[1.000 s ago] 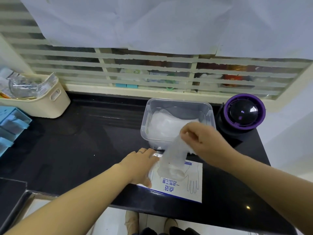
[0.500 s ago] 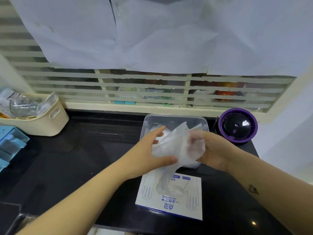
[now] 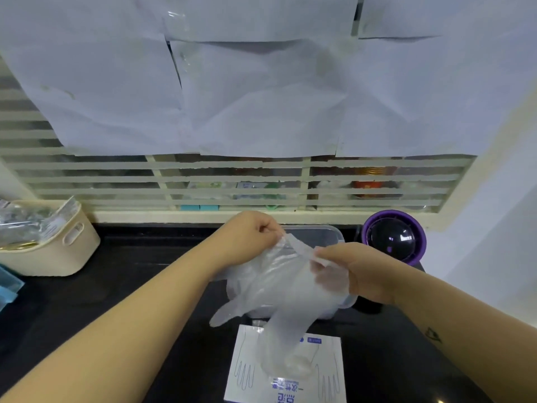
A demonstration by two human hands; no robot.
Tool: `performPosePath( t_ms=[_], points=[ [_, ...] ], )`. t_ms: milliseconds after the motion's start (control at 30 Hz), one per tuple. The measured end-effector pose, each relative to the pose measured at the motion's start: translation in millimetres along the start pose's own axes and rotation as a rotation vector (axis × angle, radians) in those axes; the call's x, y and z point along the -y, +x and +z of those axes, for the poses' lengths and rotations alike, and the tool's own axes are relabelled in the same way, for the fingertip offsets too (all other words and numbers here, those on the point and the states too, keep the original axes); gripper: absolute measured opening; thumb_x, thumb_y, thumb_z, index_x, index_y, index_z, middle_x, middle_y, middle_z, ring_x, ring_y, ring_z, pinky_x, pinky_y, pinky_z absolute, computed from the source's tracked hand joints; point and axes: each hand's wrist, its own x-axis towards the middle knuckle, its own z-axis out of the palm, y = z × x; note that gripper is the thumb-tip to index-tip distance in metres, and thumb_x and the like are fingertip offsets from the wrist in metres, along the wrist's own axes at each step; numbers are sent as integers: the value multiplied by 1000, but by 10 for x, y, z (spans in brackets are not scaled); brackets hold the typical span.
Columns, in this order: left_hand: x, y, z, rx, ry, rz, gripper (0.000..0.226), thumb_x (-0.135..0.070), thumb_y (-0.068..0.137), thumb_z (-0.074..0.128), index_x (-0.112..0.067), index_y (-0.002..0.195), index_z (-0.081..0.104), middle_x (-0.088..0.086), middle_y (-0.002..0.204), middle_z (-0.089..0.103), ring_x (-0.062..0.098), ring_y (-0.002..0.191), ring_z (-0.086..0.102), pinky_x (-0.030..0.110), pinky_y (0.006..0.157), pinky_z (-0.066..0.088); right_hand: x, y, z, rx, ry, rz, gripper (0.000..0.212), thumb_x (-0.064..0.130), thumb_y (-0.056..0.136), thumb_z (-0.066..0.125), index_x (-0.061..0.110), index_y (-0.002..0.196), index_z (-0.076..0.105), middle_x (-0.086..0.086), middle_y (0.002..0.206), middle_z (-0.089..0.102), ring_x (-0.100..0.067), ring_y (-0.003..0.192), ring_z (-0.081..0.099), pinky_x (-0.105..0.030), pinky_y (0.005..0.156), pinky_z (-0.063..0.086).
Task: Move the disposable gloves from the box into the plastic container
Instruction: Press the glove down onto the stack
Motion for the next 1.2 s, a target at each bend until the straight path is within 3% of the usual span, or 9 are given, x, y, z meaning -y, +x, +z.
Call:
performPosePath(
  t_ms=[133, 233, 333, 467, 633, 733, 833, 933, 1200],
  points=[
    [-13, 130, -120, 115, 30, -31, 17, -30, 95, 60, -24, 87, 74, -12, 80, 72, 5, 73, 63, 24, 74, 53, 162, 95, -126, -55, -111, -93, 53, 53, 92, 45, 16, 128, 57, 0, 122, 64, -17, 113, 58, -34, 95, 45],
    [-39, 259, -174, 136, 63, -28, 17, -31, 95, 60, -26, 84, 72, -10, 76, 69, 8, 72, 60, 27, 75, 51, 408, 51, -106, -13, -481, -301, 77, 70, 77, 54, 33, 143, 38, 14, 140, 46, 1, 112, 50, -22, 90, 43],
    [-69, 375, -224, 189, 134, -10, 17, -31, 96, 59, -32, 82, 68, -11, 77, 68, 6, 72, 60, 27, 77, 51, 457, 89, 36, 17, -1002, -455, 75, 59, 75, 69, 28, 138, 44, 18, 126, 49, -3, 111, 50, -20, 94, 42],
    [-11, 555, -281, 215, 211, -16, 13, -29, 95, 60, -25, 84, 67, -19, 75, 66, -1, 69, 57, 18, 69, 43, 404, 440, -48, -121, -822, -466, 23, 29, 91, 63, 7, 86, 66, 6, 73, 65, -6, 66, 61, -18, 69, 48],
    [224, 879, -267, -174, 418, -66, 12, -24, 97, 54, -15, 90, 59, 5, 93, 67, 19, 78, 59, 33, 72, 51, 242, 804, -255, -86, -684, -204, 23, 22, 90, 66, -1, 96, 66, 8, 71, 70, -5, 65, 69, -21, 74, 53],
    [277, 870, -124, -484, 526, 255, 12, -22, 97, 53, -17, 101, 63, 0, 101, 62, 18, 80, 58, 33, 71, 46, 156, 1016, -284, -134, -704, -183, 22, 20, 89, 67, -2, 92, 66, 6, 71, 70, -4, 61, 68, -18, 67, 51],
    [338, 722, 195, -86, 632, 466, 25, -29, 99, 51, -25, 121, 61, -8, 121, 56, 12, 102, 56, 25, 82, 42, 107, 1171, -264, -147, -755, -157, 15, 17, 89, 67, 8, 77, 64, 2, 72, 71, -3, 57, 67, -13, 54, 44],
    [557, 693, 462, 275, 804, 334, 39, -33, 100, 50, -29, 139, 49, -6, 148, 38, 18, 130, 42, 33, 105, 35, 80, 1293, -202, -159, -857, -126, 17, 12, 89, 63, 11, 72, 59, -5, 82, 72, -10, 62, 67, -17, 59, 50],
    [844, 834, 755, 496, 791, 103, 50, -34, 99, 51, -28, 147, 39, 2, 154, 28, 26, 136, 35, 42, 110, 33, -157, 1368, -106, -372, -1369, -512, 32, 14, 89, 57, 16, 120, 59, -1, 115, 61, -22, 107, 55, -32, 87, 48]
  ],
)
